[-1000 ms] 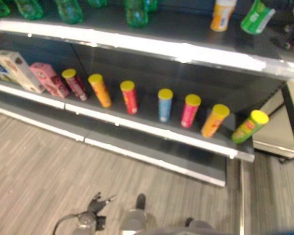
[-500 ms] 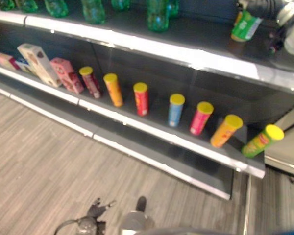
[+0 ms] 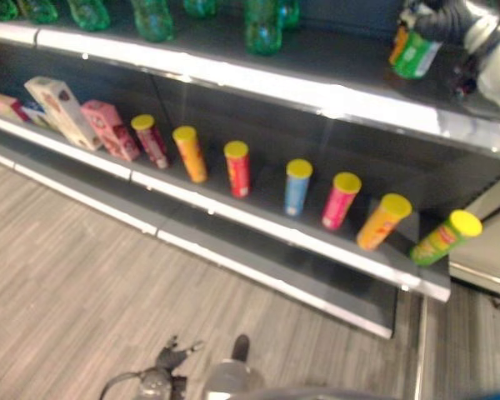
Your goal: Put the goods on the table back onto the shelves and tidy them up.
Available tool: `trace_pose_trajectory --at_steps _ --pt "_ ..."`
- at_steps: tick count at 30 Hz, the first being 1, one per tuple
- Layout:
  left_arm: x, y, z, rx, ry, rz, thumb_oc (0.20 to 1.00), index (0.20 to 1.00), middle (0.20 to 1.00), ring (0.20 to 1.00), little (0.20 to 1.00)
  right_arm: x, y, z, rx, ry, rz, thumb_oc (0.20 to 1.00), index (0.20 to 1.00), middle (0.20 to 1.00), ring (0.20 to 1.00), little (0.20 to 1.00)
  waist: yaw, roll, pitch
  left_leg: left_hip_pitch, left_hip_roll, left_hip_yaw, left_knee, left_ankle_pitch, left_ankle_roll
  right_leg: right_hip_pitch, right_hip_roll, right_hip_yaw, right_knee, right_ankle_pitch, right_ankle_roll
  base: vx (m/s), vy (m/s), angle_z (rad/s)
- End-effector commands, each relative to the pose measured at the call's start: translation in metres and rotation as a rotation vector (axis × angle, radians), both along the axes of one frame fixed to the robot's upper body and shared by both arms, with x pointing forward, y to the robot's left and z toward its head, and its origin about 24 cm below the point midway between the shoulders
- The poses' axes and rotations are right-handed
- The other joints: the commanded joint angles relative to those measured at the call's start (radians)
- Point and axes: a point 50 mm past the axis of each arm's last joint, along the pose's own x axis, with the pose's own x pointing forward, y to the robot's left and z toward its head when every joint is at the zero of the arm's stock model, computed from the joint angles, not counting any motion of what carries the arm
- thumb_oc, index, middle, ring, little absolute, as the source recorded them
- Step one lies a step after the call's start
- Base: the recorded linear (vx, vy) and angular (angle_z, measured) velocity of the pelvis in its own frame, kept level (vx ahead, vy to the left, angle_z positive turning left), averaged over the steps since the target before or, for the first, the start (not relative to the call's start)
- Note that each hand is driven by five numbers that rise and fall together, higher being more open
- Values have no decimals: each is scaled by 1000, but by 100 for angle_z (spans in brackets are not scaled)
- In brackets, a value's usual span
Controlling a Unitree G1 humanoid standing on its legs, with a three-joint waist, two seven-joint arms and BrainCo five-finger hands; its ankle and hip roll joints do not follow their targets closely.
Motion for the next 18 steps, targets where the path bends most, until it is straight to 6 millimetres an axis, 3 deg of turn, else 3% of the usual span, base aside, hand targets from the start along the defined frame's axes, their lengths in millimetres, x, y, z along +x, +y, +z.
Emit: trace_pose_trajectory --at_steps 1,8,18 --pt "21 19 14 66 -75 -9 1000 1000 1000 1000 1000 -4 9 13 -15 -54 33 200 200 200 200 200 5 -66 -1 15 52 114 161 -260 -56 -114 -68 37 78 -36 24 -5 14 -5" --pt "21 18 13 69 -69 -2 1000 1000 1000 1000 1000 -3 17 1 -37 -25 65 200 200 200 200 200 1 -65 5 17 50 123 166 -267 -53 -122 -72 47 85 -34 26 -2 6 -6" --pt "23 19 14 73 -77 2 1000 1000 1000 1000 1000 -5 28 1 -80 -36 96 200 200 200 200 200 -6 -64 9 22 56 130 164 -269 -51 -126 -71 60 86 -33 27 -1 0 0"
